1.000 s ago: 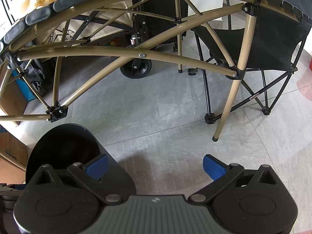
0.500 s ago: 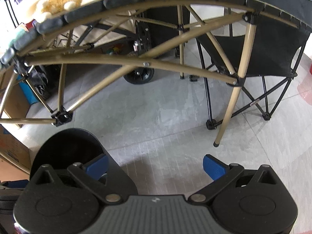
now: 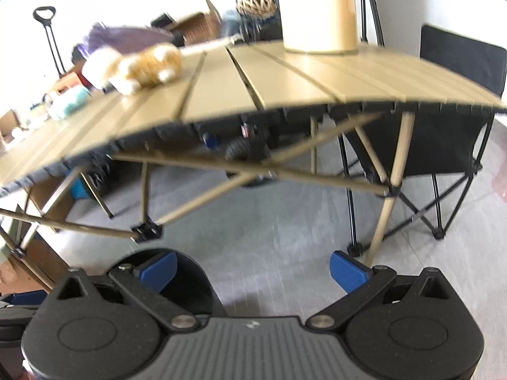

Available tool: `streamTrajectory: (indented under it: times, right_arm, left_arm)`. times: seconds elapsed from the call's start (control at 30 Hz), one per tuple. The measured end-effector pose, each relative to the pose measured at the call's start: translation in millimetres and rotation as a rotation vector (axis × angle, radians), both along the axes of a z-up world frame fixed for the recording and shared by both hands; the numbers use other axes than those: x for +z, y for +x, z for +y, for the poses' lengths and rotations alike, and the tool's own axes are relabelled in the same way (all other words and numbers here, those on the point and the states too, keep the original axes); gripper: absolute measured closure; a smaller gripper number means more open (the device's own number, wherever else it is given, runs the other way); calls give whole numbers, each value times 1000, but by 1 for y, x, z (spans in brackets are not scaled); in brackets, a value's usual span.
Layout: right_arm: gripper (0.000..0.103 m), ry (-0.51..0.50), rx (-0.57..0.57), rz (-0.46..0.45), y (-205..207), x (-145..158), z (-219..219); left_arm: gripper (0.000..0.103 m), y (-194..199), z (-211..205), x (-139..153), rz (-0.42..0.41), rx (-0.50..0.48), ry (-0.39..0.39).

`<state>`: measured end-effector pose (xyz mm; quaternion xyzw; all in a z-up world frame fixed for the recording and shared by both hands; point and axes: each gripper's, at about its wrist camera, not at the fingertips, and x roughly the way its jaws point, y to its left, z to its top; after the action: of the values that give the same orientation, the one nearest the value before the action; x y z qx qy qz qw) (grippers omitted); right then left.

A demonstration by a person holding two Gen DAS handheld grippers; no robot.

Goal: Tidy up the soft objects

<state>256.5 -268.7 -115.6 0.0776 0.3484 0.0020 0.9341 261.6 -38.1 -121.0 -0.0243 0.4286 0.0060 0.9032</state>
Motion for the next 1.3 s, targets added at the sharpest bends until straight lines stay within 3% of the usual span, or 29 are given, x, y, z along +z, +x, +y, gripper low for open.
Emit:
streamTrajectory:
  times: [0.33, 0.8, 1.1, 1.3]
  right_arm:
    - [0, 17, 56, -150, -19, 48, 15]
    - [0, 1, 127, -350, 4, 104, 50]
    - [0, 22, 126, -416, 37, 127, 64]
    - [0, -41, 121, -456, 61, 135, 80]
  left_arm:
    - [0, -20, 28, 61, -172, 26, -56]
    - [0, -11, 59, 125, -382, 85, -67]
    - [0, 11, 78, 146, -452, 137, -88]
    - [0, 32, 86, 152, -466, 159, -96]
